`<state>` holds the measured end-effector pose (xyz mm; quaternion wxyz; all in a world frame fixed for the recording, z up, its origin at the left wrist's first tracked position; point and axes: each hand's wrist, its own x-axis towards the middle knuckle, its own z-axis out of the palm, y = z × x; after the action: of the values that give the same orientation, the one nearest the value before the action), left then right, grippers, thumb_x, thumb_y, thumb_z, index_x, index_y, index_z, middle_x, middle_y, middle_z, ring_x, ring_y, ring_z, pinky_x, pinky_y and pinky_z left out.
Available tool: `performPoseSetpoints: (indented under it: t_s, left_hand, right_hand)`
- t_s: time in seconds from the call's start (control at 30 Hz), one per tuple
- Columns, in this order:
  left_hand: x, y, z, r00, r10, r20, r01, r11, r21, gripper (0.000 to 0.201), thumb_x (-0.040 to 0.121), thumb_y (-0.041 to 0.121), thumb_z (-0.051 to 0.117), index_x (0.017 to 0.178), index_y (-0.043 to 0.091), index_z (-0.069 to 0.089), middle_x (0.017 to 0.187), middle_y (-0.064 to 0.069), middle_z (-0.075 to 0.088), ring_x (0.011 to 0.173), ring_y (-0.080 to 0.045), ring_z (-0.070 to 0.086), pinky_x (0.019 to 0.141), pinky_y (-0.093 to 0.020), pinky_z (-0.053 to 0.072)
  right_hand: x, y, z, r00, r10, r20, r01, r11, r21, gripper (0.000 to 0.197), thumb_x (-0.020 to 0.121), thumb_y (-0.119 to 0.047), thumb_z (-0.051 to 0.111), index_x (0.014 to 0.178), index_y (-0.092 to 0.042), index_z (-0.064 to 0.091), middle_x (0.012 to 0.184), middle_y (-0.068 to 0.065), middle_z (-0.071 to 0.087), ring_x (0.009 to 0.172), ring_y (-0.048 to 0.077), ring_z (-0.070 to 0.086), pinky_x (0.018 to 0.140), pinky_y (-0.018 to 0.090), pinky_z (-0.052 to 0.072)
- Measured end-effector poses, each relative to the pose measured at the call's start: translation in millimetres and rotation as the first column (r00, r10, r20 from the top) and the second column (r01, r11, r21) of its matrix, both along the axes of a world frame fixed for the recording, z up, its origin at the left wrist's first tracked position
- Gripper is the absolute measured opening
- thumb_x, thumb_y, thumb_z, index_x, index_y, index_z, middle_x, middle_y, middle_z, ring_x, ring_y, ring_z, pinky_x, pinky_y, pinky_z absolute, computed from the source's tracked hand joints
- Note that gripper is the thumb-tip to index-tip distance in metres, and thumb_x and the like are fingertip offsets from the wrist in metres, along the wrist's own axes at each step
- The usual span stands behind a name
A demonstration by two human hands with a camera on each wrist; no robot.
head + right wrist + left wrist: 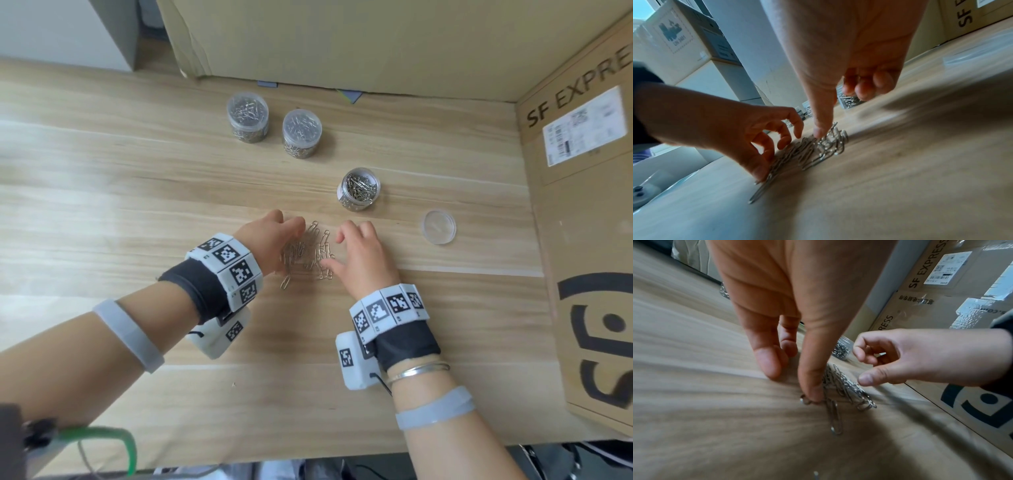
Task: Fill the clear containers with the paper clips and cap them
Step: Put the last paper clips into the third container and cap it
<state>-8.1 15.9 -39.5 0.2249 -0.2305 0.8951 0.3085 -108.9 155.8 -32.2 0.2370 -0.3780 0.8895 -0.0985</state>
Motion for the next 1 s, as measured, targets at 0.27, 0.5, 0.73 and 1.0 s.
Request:
performPoseSetpoints:
  t_s: [0.27,0.5,0.73,1.0]
  left_hand:
    - [-6,14,4,1.0,0.001,0.004,0.0,0.998,-0.063,0.087,0.054,0.04,0.082,0.12,0.01,0.033,0.114,-0.009,0.041,0.085,-0.023,0.049,0.074,-0.033,0.043]
    - [-12,15,1,0.998,0.067,-0.015,-0.068,0.993,-0.097,0.066,0.067,0.023,0.077,0.117,0.008,0.037,0.116,-0.011,0.043,0.1,-0.031,0.053,0.079,-0.036,0.043]
    - [-20,11,-2,0.982,0.116,-0.151,-0.126,0.99,-0.059,0.028,0.081,0.012,0.06,0.108,0.008,0.055,0.107,-0.011,0.053,0.096,-0.028,0.053,0.076,-0.028,0.037]
    - [-30,13,-2,0.986,0.117,-0.121,-0.124,0.991,-0.05,0.02,0.08,0.009,0.057,0.1,0.006,0.059,0.092,-0.009,0.052,0.078,-0.023,0.05,0.067,-0.027,0.035]
  right_hand:
    - [5,-1,-9,0.989,0.032,0.146,-0.044,0.995,0.084,0.108,0.056,-0.036,0.085,0.143,-0.031,0.022,0.13,0.0,0.03,0.118,0.022,0.041,0.098,0.038,0.043]
    - [-2,-10,-9,0.989,0.078,0.127,-0.084,0.996,0.041,0.074,0.072,-0.025,0.076,0.136,-0.027,0.04,0.119,0.003,0.041,0.104,0.021,0.053,0.088,0.035,0.047]
    - [-4,-16,-7,0.988,0.103,0.115,-0.102,0.995,-0.013,0.042,0.082,-0.012,0.063,0.12,-0.024,0.054,0.11,0.003,0.051,0.09,0.024,0.058,0.076,0.038,0.051]
    - [-9,-26,-6,0.99,0.117,0.077,-0.116,0.993,-0.017,0.026,0.08,-0.006,0.055,0.103,-0.016,0.061,0.097,0.005,0.054,0.076,0.023,0.053,0.06,0.028,0.039]
